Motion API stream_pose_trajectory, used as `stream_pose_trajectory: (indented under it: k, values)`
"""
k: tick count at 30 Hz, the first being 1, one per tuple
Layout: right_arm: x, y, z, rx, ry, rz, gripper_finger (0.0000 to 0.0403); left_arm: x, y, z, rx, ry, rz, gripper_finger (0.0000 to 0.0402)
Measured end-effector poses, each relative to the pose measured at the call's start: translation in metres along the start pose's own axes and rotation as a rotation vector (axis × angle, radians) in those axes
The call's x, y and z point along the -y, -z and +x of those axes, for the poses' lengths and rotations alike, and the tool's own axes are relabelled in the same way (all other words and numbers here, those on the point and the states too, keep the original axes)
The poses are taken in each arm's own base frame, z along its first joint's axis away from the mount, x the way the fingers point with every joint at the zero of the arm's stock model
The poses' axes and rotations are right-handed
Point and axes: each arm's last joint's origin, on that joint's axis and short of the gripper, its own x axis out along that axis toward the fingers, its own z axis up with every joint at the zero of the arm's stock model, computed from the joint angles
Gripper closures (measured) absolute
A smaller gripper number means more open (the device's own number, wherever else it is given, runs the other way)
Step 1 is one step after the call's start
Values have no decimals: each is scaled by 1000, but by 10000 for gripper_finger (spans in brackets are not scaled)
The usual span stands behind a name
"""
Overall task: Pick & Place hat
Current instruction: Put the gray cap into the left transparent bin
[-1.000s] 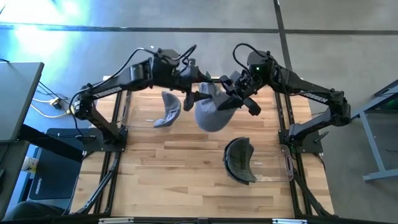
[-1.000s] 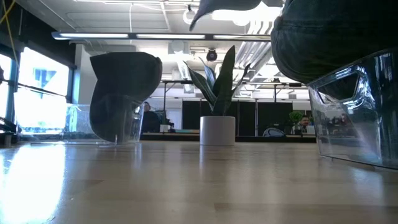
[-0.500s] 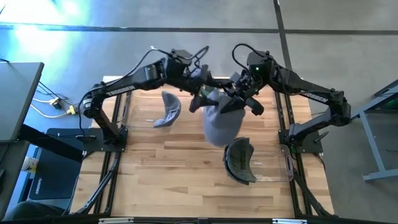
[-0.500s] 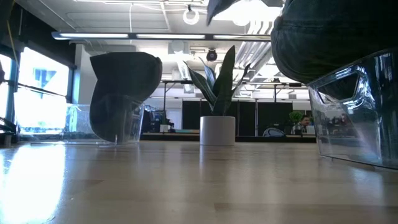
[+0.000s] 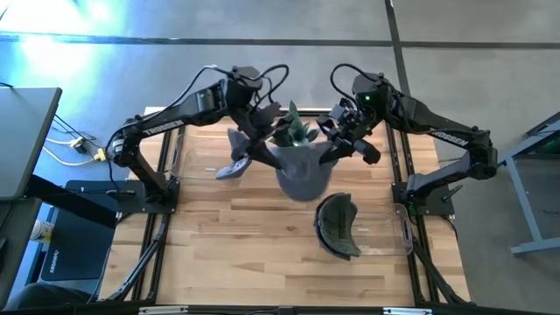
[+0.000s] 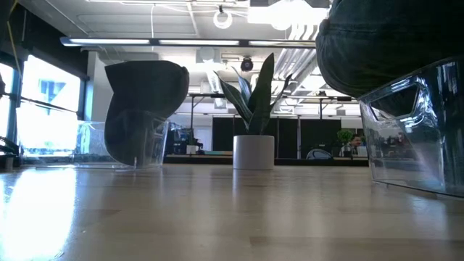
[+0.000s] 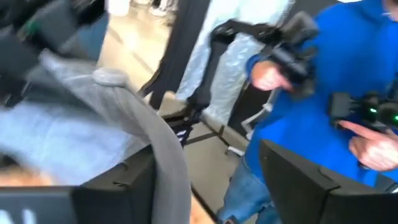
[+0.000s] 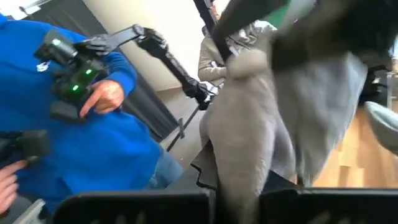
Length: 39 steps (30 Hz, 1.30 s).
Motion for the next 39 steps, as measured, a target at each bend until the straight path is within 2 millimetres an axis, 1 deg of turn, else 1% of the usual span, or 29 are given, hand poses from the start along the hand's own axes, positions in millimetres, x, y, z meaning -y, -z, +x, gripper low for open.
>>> stream_pose_trajectory:
  k: [3,6,9,14,18,23,25,27,29,32,35,39]
  values:
    - [-1,0,0,-9,-35,16,401,10,-6,-5,22,26,41,190]
    - [-1,0,0,-9,-39,15,401,10,-10,-11,40,11,72,214]
    - [-1,-1,0,0,-27,7,402,3,-9,-19,44,-45,55,227]
    - [0,-3,0,20,12,-13,402,-6,-10,-29,66,-160,54,229]
    - [0,-3,0,24,30,-20,401,-20,-3,-13,48,-141,13,212]
    - [0,-3,0,24,31,-22,402,-35,3,8,58,-116,-58,165]
    - [0,-3,0,24,39,-18,401,-37,6,11,40,-53,-97,155]
    - [0,-2,0,20,31,-14,402,-35,6,12,32,-7,-109,156]
    - [0,-2,0,18,31,-11,402,-31,4,11,29,34,-101,170]
    - [0,-1,0,15,31,1,400,-31,5,11,23,56,-105,210]
    - [0,-1,0,11,18,10,401,-32,5,11,21,56,-147,262]
    - [-2,-1,1,-4,-49,47,400,-30,5,11,4,118,-188,338]
